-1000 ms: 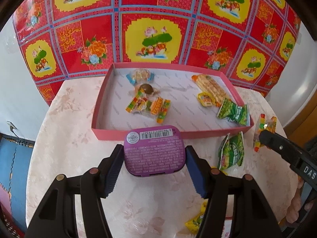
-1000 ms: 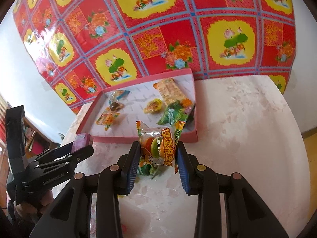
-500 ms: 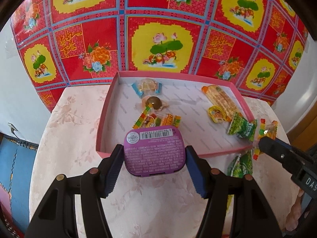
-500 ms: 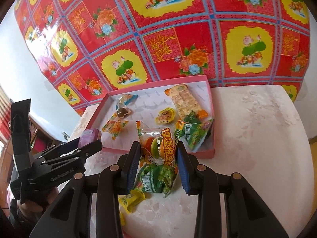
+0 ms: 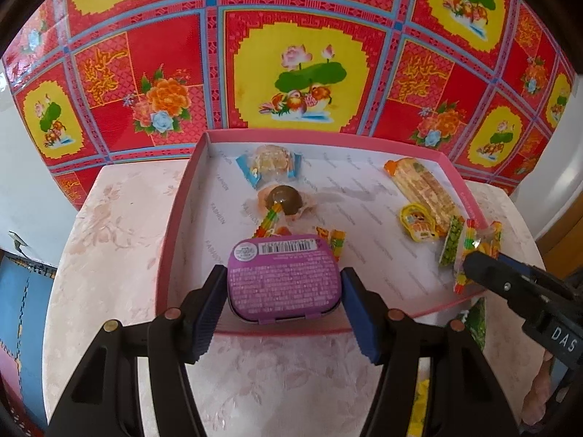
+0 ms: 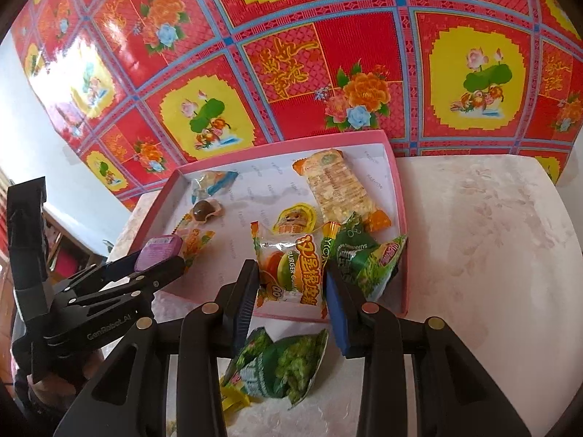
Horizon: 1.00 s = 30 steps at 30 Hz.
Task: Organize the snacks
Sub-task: 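Place the purple tin in the box with the left tool while the right tool releases the orange pack there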
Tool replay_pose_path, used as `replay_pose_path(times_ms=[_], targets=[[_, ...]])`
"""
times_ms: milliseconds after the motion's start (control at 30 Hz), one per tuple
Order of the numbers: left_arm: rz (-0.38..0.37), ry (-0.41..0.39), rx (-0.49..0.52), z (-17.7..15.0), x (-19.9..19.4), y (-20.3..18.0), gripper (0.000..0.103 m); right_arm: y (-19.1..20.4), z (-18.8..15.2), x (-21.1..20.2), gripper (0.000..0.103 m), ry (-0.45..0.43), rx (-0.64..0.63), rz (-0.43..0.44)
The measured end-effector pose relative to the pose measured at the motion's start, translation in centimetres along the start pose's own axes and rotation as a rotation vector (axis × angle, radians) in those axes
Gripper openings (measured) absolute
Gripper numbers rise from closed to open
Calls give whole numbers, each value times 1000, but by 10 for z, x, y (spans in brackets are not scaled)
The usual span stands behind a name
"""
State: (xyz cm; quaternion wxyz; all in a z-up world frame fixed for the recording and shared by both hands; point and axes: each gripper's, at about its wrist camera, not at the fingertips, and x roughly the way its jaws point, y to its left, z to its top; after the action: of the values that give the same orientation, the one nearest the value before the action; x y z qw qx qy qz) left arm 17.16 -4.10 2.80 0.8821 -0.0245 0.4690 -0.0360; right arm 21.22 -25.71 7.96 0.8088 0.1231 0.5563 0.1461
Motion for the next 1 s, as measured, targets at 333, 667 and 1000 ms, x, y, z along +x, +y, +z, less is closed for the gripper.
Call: replay_pose_path(times_ms=[333, 667, 1000], targets=[[2, -30, 21, 10, 11, -4, 66, 2, 1, 9, 38, -8, -18, -21], [8, 0, 16, 11, 18, -9, 66, 1, 0, 8, 40, -15, -4, -7], [3, -8, 21, 10, 9, -15, 67, 3, -1, -2, 49, -39, -9, 3]])
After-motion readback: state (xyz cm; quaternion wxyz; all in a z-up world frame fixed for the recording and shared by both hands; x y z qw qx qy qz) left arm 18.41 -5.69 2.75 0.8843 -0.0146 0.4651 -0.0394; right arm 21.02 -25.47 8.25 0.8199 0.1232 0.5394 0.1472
